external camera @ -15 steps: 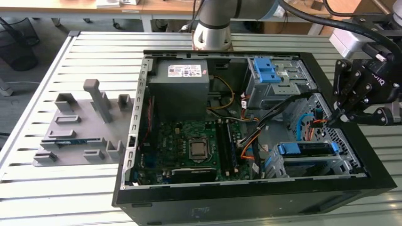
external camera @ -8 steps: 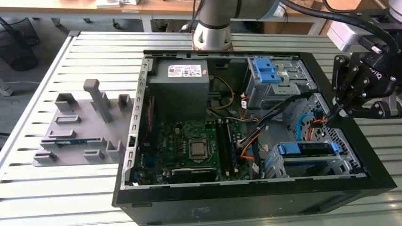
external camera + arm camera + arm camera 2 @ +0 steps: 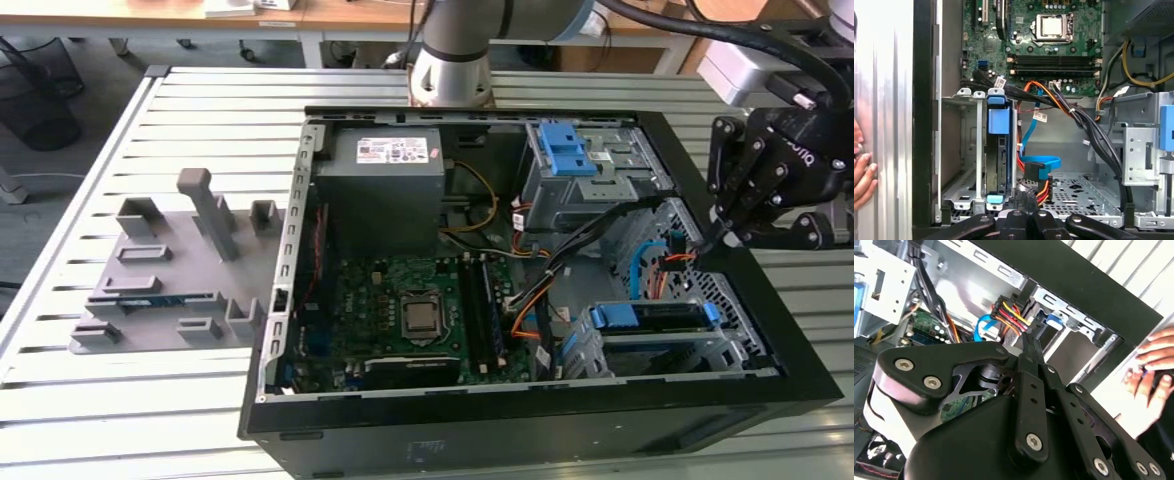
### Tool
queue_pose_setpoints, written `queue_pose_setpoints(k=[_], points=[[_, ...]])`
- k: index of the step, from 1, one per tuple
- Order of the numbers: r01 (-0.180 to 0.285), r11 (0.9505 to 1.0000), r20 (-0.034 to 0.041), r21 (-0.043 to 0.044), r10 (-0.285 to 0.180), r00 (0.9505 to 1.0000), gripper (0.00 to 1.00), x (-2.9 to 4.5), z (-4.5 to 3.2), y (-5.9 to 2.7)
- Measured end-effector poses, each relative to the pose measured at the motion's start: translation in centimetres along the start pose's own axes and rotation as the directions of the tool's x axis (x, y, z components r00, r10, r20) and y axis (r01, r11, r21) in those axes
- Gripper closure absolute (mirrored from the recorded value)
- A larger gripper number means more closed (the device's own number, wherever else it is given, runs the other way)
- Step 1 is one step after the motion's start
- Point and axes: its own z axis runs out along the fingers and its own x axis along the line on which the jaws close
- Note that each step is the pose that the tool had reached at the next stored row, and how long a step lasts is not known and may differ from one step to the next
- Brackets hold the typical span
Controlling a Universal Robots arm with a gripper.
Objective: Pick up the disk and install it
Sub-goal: 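Insert the first disk wire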
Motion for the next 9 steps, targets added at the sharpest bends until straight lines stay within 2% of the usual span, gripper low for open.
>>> queue_pose_setpoints(k=[1, 2, 3, 4, 5, 6, 9], points=[[0.0, 1.0, -0.018, 0.0002, 0.0, 0.9998, 0.89, -0.09, 0.0, 0.0], [0.0, 1.0, -0.0325, 0.0004, 0.0, 0.9995, 0.89, -0.23, 0.02, 0.0], [0.0, 1.0, -0.0366, 0.0003, 0.0, 0.9993, 0.89, -0.52, 0.05, 0.0], [0.0, 1.0, -0.0368, 0.0004, 0.0, 0.9993, 0.89, -0.85, 0.1, 0.0], [0.0, 1.0, -0.0368, 0.0004, 0.0, 0.9993, 0.82, -1.07, 0.14, 0.0], [0.0, 1.0, -0.037, 0.0004, 0.0, 0.9993, 0.82, -1.28, 0.17, 0.01], [-0.001, 1.0, -0.0405, 0.0004, 0.001, 0.9992, 0.81, -1.54, 0.32, 0.01]])
